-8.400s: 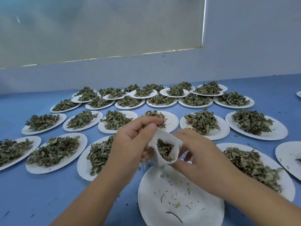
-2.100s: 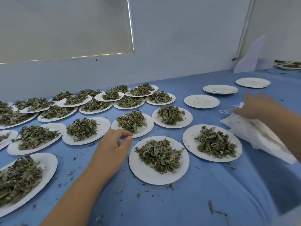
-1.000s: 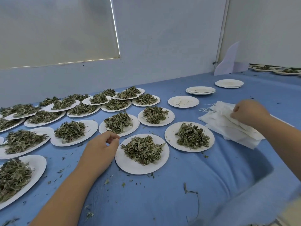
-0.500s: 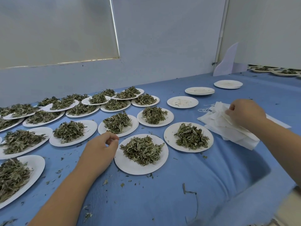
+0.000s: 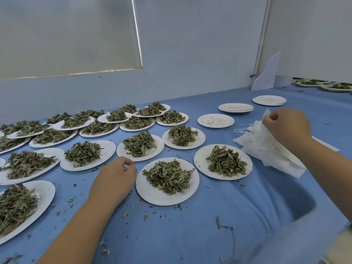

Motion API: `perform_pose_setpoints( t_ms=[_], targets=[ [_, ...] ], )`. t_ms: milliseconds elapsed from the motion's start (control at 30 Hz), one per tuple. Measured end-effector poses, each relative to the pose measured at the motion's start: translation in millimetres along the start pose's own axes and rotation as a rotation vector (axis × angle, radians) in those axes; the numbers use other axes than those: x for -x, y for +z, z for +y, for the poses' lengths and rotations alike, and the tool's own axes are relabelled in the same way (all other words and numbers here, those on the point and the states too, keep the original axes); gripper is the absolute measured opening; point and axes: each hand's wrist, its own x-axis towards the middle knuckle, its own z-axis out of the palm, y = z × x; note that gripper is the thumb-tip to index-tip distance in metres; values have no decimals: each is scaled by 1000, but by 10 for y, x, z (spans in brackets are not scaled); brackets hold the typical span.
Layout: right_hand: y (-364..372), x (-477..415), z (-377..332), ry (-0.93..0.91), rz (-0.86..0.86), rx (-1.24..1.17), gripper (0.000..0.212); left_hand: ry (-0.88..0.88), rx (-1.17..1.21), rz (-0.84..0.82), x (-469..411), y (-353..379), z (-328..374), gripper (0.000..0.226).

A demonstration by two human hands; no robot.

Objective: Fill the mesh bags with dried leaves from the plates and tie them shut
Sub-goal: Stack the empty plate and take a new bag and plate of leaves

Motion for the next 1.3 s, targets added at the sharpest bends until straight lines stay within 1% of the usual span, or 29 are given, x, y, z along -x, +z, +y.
perform_pose_setpoints(
  t_ms=[33, 100, 167, 267, 367, 467, 600, 700, 867, 1033, 1200, 1300],
  targets=[
    [-18, 1, -10, 9, 24, -72, 39, -25, -87, -12, -1, -6, 0, 15],
    [-61, 7, -44, 25, 68, -219, 27, -46, -198, -16, -1, -2, 0, 29],
    [-104, 26, -105, 28, 112, -360, 16, -67, -194, -47, 22, 10, 14, 36],
    [-161, 65, -238, -5, 165, -532, 13, -99, -171, -128, 57, 29, 45, 35],
    [-217, 123, -408, -52, 161, -666, 9, -120, -179, -171, 38, 27, 59, 37],
    [-288, 180, -600, -107, 157, -733, 4, -169, -161, -231, 35, 19, 91, 38],
    [-370, 250, -787, -183, 112, -783, 4, -224, -128, -284, 37, -36, 144, 35],
    [-419, 324, -877, -236, 64, -778, 3, -295, -26, -314, 31, -123, 192, 36],
    [-496, 480, -1017, -304, 10, -815, 16, -376, 153, -335, 3, -334, 96, 30],
    [-506, 664, -1257, -357, -57, -898, 17, -471, 233, -331, 60, -547, -101, 33],
    [-490, 887, -1605, -423, -157, -976, 13, -480, 254, -356, 170, -742, -224, 32],
    [-451, 1047, -1853, -470, -214, -1026, 14, -456, 256, -379, 272, -827, -280, 34]
  ],
)
